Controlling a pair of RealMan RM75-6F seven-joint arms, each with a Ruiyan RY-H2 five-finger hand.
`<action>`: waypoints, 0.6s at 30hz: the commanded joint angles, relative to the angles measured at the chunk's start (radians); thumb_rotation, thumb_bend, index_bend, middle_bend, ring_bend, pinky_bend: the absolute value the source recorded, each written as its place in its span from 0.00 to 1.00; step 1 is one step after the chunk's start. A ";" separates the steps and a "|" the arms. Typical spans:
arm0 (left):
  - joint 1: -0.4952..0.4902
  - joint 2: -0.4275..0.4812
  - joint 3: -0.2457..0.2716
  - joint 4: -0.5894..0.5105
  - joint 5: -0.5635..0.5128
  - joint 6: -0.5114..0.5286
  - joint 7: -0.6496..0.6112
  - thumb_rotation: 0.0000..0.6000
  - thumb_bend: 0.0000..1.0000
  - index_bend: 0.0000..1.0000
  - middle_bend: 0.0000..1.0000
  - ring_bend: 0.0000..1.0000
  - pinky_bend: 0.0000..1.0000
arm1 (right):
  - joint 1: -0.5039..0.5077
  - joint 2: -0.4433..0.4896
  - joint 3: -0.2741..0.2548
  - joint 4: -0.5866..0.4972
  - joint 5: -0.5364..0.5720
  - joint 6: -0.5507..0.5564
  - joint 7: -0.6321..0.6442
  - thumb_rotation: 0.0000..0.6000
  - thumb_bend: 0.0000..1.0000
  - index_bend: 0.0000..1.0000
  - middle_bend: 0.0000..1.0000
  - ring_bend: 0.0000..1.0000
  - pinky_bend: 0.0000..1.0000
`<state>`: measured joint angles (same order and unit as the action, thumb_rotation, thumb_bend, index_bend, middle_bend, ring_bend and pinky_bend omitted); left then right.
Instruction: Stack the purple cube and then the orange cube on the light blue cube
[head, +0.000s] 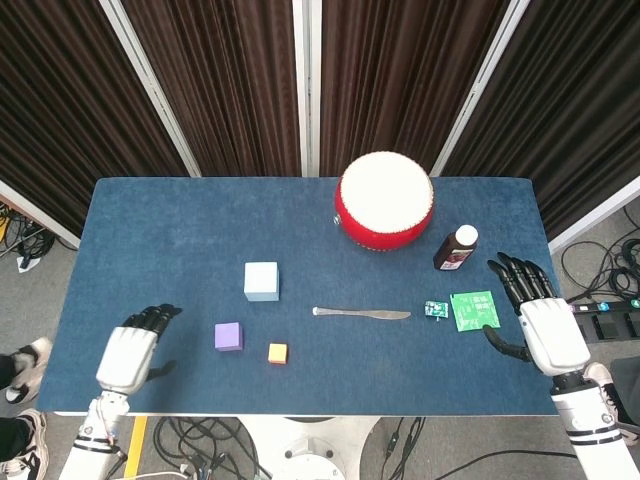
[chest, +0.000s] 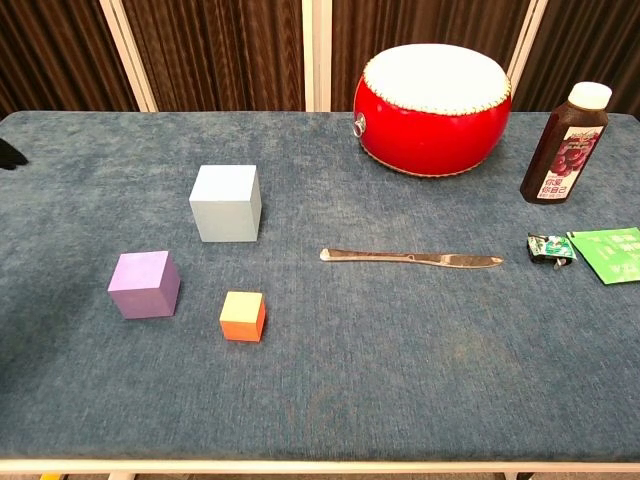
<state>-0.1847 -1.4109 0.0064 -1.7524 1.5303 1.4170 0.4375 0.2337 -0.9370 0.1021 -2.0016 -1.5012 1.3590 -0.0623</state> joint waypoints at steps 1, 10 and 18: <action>-0.023 -0.028 0.012 -0.003 0.024 -0.039 0.042 1.00 0.13 0.28 0.33 0.26 0.40 | -0.002 0.003 -0.002 0.002 -0.007 0.002 0.008 1.00 0.21 0.00 0.00 0.00 0.00; -0.105 -0.136 -0.049 0.065 -0.062 -0.164 0.097 1.00 0.13 0.28 0.33 0.26 0.40 | 0.000 0.007 -0.002 0.007 -0.005 -0.004 0.020 1.00 0.21 0.00 0.00 0.00 0.00; -0.129 -0.198 -0.081 0.087 -0.170 -0.203 0.130 1.00 0.14 0.28 0.34 0.26 0.40 | 0.004 0.011 0.005 0.009 0.008 -0.010 0.032 1.00 0.22 0.00 0.00 0.00 0.00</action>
<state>-0.3084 -1.5989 -0.0685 -1.6714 1.3721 1.2222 0.5608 0.2378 -0.9260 0.1073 -1.9925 -1.4935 1.3496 -0.0307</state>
